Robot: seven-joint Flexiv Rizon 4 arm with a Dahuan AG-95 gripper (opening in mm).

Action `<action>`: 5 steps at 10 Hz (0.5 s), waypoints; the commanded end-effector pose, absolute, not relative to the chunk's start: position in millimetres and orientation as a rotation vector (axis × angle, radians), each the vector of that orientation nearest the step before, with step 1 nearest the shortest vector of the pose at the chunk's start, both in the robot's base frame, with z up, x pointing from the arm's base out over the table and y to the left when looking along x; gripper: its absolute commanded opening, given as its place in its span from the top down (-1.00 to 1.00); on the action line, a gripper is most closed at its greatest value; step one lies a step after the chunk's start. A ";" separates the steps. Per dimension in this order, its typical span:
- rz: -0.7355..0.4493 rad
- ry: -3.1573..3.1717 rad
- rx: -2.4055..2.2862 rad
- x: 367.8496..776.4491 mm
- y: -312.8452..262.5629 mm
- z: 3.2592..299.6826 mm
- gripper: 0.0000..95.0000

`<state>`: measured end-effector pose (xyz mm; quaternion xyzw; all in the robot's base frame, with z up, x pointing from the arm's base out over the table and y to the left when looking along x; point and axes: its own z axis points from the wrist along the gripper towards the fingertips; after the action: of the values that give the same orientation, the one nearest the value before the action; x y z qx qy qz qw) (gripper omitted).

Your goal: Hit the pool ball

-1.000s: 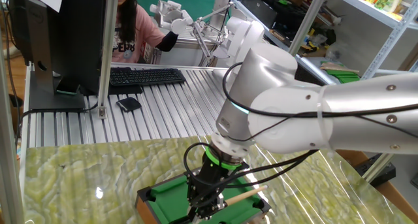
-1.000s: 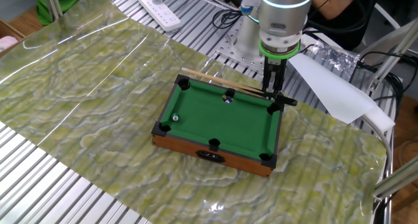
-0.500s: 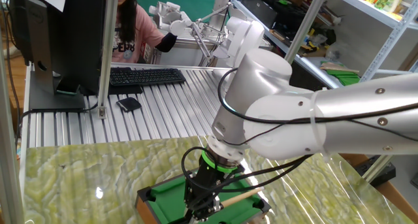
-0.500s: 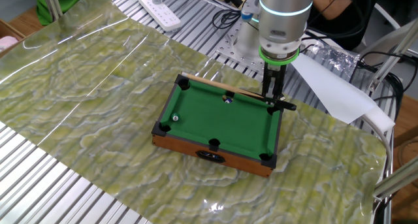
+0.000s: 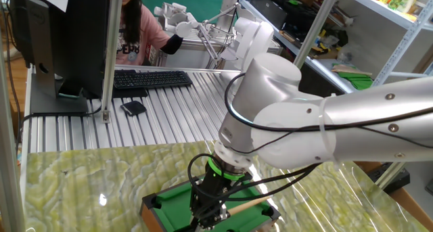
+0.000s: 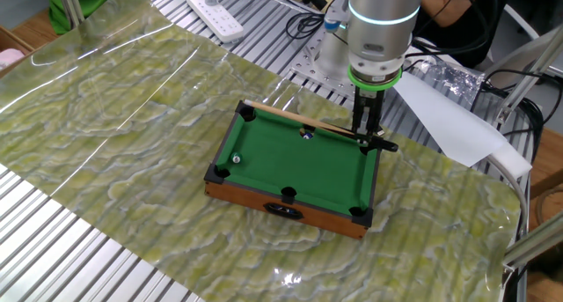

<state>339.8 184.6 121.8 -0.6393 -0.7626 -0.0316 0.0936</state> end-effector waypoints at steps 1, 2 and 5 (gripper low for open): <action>-0.098 -2.265 -1.902 341.4 184.3 119.5 1.00; -0.100 -2.266 -1.908 341.9 184.1 117.7 1.00; -0.103 -2.274 -1.912 344.3 184.2 109.8 1.00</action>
<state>344.6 184.6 108.5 -0.6405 -0.7624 -0.0347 0.0850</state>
